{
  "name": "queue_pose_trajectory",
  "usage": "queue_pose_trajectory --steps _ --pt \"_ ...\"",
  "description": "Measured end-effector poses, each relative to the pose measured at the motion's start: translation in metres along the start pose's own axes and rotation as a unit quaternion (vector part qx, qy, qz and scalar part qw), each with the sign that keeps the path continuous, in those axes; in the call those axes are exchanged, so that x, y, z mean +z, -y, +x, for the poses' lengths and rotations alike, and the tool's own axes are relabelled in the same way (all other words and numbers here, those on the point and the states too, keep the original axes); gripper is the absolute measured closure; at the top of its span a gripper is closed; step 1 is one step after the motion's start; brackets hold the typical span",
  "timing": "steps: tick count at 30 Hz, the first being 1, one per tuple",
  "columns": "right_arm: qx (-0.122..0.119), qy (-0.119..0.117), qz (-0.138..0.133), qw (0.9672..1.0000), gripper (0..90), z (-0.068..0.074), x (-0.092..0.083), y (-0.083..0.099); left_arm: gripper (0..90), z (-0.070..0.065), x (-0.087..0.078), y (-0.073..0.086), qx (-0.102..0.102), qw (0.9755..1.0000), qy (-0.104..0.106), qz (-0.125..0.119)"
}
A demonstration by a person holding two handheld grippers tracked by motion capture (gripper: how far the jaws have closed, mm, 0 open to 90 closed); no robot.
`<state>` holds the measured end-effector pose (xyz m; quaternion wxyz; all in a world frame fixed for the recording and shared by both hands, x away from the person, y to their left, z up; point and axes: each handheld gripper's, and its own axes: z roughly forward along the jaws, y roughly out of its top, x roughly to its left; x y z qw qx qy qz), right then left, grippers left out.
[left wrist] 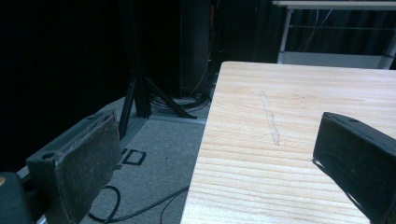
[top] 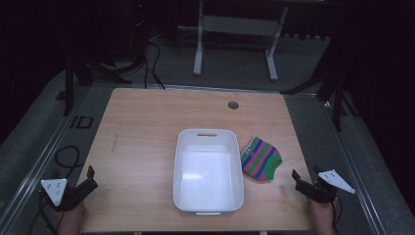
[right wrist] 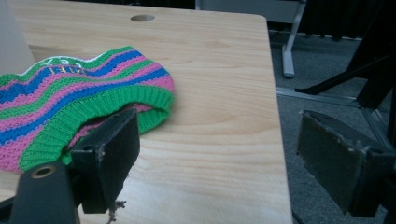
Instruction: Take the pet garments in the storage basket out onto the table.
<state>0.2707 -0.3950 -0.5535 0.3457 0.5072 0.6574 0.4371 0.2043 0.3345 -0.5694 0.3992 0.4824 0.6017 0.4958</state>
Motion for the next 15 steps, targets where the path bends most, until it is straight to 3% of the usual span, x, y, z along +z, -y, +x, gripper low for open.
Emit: queue_pose_trajectory --steps 7,15 --pt "0.022 0.024 -0.005 0.9995 13.6 -0.0056 -0.0047 0.0039 1.4 -0.0004 -0.0004 0.0001 0.002 1.0 -0.001 0.0" --pt "0.037 0.017 -0.007 0.9992 13.7 -0.0092 -0.0044 0.0047 1.4 -0.0004 -0.0005 0.0001 0.001 1.0 -0.002 0.0"
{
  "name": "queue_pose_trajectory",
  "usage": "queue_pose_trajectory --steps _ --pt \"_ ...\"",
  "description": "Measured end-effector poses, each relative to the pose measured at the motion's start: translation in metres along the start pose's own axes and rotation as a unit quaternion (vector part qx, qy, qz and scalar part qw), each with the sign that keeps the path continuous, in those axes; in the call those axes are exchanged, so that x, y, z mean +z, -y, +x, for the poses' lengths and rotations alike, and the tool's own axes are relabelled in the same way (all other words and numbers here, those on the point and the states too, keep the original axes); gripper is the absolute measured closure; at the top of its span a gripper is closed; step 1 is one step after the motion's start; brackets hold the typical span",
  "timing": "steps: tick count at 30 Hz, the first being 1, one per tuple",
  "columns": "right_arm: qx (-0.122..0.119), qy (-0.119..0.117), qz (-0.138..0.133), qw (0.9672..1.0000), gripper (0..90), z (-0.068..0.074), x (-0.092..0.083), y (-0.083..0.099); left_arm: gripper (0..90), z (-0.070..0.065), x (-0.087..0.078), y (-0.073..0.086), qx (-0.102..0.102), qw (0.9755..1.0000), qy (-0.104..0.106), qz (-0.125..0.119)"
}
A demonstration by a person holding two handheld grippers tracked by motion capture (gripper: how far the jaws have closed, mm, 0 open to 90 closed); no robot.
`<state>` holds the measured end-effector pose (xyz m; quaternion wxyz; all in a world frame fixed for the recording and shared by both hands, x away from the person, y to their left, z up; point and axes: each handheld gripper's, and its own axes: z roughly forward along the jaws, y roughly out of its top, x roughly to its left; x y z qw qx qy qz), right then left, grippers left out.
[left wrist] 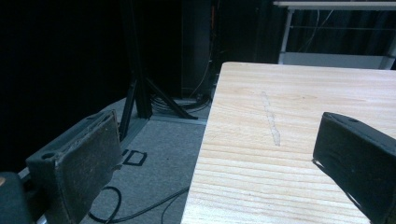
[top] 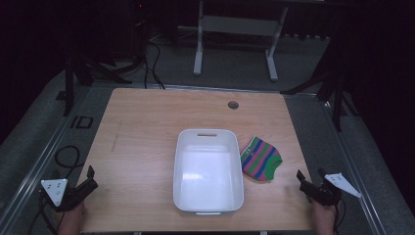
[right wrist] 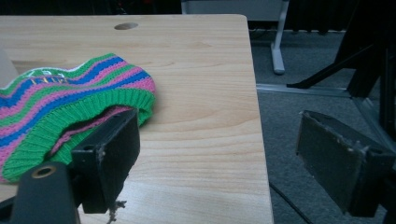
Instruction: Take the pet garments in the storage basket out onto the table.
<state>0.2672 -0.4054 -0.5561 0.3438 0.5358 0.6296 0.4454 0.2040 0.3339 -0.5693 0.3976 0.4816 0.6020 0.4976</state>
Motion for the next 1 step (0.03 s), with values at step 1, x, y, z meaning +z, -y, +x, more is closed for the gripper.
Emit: queue_pose_trajectory --steps 1 --pt "0.001 0.0 0.002 1.0 13.7 0.0 0.0003 -0.0002 1.4 0.0 0.0 0.0 0.0 1.0 0.0 0.0"
